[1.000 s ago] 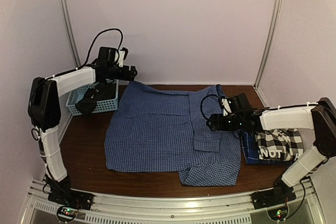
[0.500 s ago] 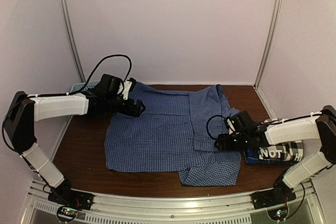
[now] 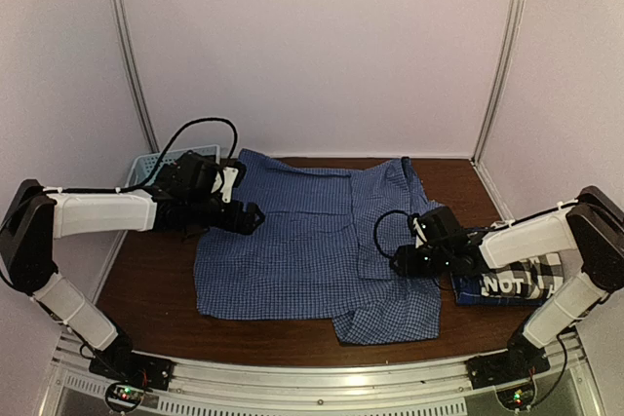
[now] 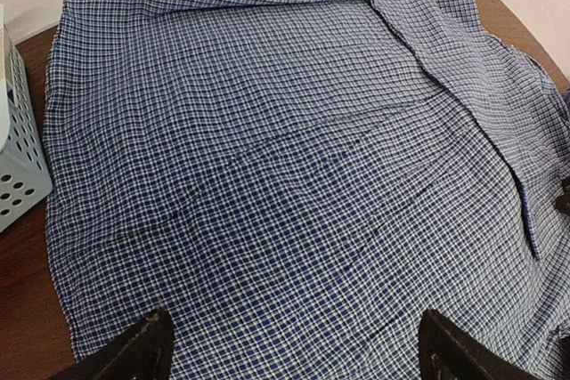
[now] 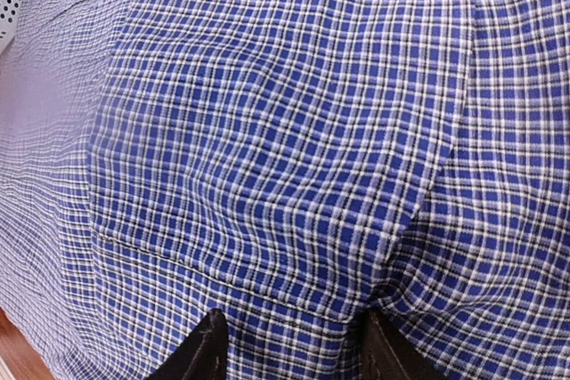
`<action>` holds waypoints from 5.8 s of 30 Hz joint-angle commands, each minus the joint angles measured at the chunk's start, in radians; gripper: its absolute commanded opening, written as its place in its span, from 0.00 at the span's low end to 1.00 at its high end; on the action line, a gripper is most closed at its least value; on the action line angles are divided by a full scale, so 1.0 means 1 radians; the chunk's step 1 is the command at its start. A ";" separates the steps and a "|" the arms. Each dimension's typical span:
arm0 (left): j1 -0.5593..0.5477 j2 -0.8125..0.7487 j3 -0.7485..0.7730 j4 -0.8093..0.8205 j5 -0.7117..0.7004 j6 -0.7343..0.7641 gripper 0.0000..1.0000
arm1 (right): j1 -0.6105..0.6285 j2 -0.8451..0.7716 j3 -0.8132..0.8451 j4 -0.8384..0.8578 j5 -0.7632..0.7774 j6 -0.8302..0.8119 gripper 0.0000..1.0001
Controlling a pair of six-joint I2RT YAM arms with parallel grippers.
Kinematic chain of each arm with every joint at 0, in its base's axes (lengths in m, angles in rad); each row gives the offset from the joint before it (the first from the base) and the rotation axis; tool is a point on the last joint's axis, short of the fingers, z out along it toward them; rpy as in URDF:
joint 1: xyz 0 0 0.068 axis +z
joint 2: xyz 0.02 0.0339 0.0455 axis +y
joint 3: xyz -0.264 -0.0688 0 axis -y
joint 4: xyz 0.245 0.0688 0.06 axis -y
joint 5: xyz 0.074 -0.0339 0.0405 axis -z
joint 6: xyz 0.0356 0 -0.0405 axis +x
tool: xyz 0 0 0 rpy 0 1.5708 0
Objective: Fold and stack the long sleeve shirts
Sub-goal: Adjust the flattened shirt at the center of the board.
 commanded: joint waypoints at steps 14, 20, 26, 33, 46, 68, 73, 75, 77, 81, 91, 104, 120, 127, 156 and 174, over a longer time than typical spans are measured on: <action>-0.007 -0.035 -0.026 0.059 0.009 -0.003 0.97 | 0.189 -0.154 -0.070 -0.232 0.282 0.217 0.64; -0.007 -0.036 -0.029 0.061 0.009 0.005 0.97 | 0.214 -0.228 -0.038 -0.295 0.334 0.221 0.67; -0.007 -0.032 -0.035 0.069 0.010 0.001 0.98 | 0.211 -0.206 0.051 -0.289 0.357 0.147 0.70; -0.007 -0.021 -0.036 0.070 0.026 -0.003 0.98 | 0.162 -0.040 0.168 -0.274 0.368 0.082 0.66; -0.007 -0.021 -0.041 0.069 0.020 0.001 0.98 | 0.098 0.092 0.165 -0.167 0.278 0.066 0.55; -0.007 -0.015 -0.052 0.068 0.021 0.000 0.98 | 0.093 0.088 0.100 -0.092 0.270 0.071 0.13; -0.007 -0.017 -0.056 0.068 0.017 0.001 0.98 | 0.093 0.056 0.109 -0.111 0.291 0.063 0.00; -0.007 -0.018 -0.058 0.067 0.016 0.003 0.98 | 0.093 0.034 0.120 -0.134 0.298 0.059 0.00; -0.007 -0.019 -0.058 0.067 0.017 0.004 0.98 | 0.094 0.008 0.132 -0.157 0.303 0.055 0.00; -0.007 -0.018 -0.057 0.067 0.016 0.003 0.98 | 0.092 -0.048 0.166 -0.209 0.316 0.040 0.00; -0.007 -0.030 -0.065 0.068 0.014 0.005 0.98 | -0.018 -0.048 0.421 -0.310 0.319 -0.098 0.00; -0.007 -0.046 -0.065 0.058 0.009 0.000 0.97 | -0.242 0.379 0.965 -0.336 0.176 -0.207 0.00; -0.008 -0.086 -0.134 0.070 0.018 -0.026 0.98 | -0.325 0.365 0.904 -0.325 0.157 -0.238 0.69; -0.009 -0.165 -0.269 0.171 0.083 -0.070 0.98 | -0.261 0.061 0.491 -0.257 0.079 -0.217 0.73; -0.019 -0.129 -0.487 0.202 -0.003 -0.168 0.97 | -0.328 0.300 0.419 -0.191 0.097 -0.251 0.76; -0.021 -0.182 -0.508 0.107 -0.112 -0.230 0.96 | -0.388 0.303 0.520 -0.359 0.210 -0.297 0.78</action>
